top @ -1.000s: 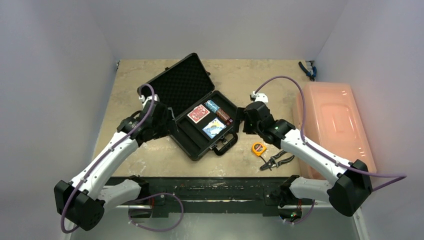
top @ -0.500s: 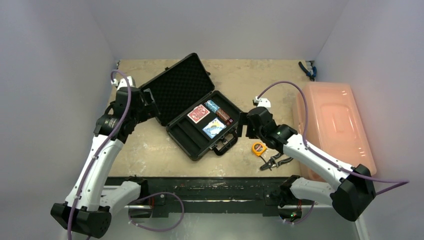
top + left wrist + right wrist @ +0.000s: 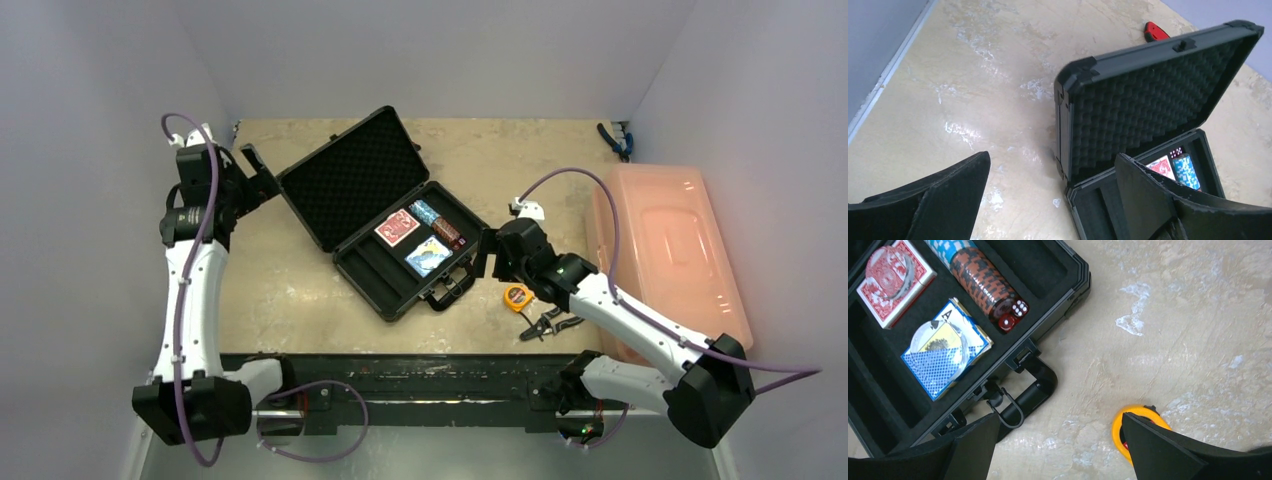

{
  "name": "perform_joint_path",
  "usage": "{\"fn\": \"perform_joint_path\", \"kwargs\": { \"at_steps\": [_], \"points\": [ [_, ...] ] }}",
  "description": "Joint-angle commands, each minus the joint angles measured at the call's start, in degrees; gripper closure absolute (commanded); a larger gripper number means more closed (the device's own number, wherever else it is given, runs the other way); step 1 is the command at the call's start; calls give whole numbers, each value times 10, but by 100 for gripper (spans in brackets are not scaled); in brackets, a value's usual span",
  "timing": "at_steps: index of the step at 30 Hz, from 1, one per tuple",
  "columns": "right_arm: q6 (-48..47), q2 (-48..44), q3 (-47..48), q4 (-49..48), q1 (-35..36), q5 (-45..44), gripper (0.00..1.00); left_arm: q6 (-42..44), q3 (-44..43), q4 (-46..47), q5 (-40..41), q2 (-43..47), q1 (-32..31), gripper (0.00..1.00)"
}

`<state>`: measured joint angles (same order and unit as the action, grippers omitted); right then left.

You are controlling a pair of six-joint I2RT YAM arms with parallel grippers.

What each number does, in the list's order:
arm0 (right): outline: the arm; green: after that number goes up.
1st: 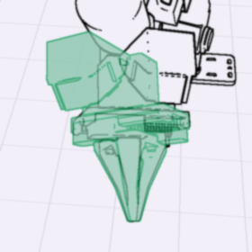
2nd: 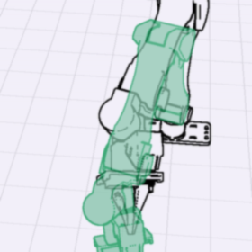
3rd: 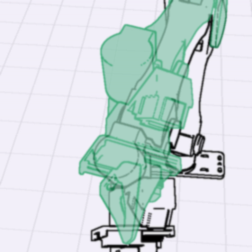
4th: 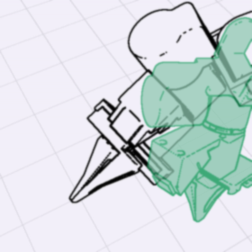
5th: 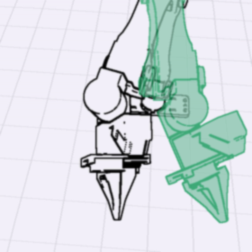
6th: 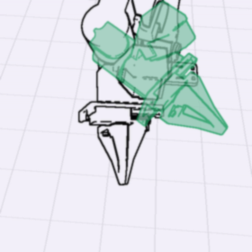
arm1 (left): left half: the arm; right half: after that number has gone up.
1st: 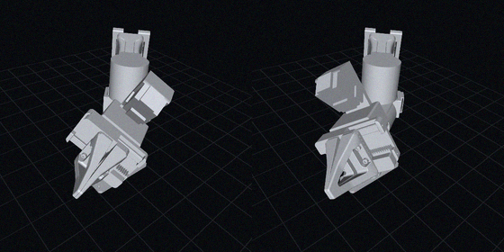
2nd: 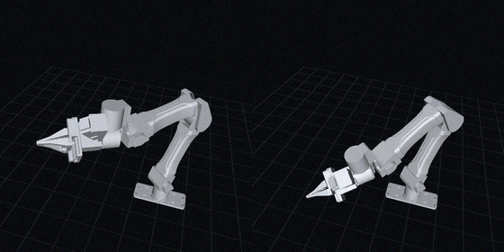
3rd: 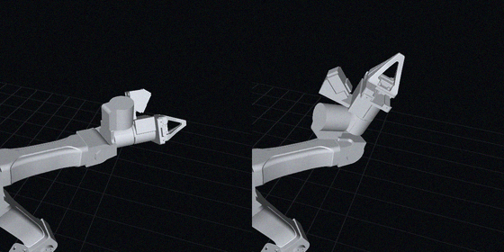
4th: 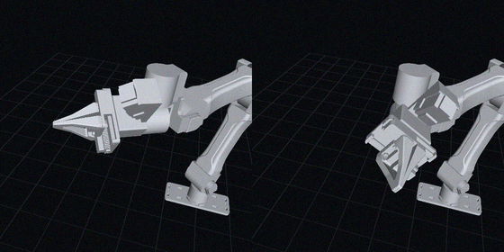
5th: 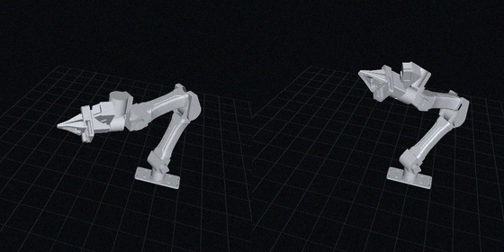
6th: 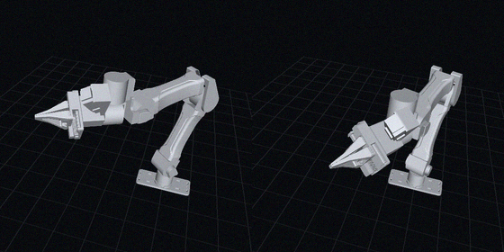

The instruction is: Pack up texas hold em set

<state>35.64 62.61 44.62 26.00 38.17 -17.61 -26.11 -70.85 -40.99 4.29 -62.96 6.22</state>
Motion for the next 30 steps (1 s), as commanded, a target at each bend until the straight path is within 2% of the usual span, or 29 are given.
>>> {"fn": "perform_joint_path", "kwargs": {
  "at_steps": [1,9,14,18,25,30],
  "points": [
    [26,-12,-19,-10,-2,17,3,-21,-27,47,-132,-50,72,6],
    [30,-13,-33,-16,-2,25,3,-23,-73,50,-190,-158,135,22],
    [24,-1,-29,-16,-2,29,4,-6,-118,35,-220,-231,148,43],
    [27,8,-31,-12,-2,41,6,4,-163,25,-235,-288,149,56],
    [40,6,-62,-20,-2,68,11,12,-230,15,-228,-368,150,66],
    [47,-4,-69,-17,-2,73,16,14,-267,20,-302,-436,151,78]
  ]
}}
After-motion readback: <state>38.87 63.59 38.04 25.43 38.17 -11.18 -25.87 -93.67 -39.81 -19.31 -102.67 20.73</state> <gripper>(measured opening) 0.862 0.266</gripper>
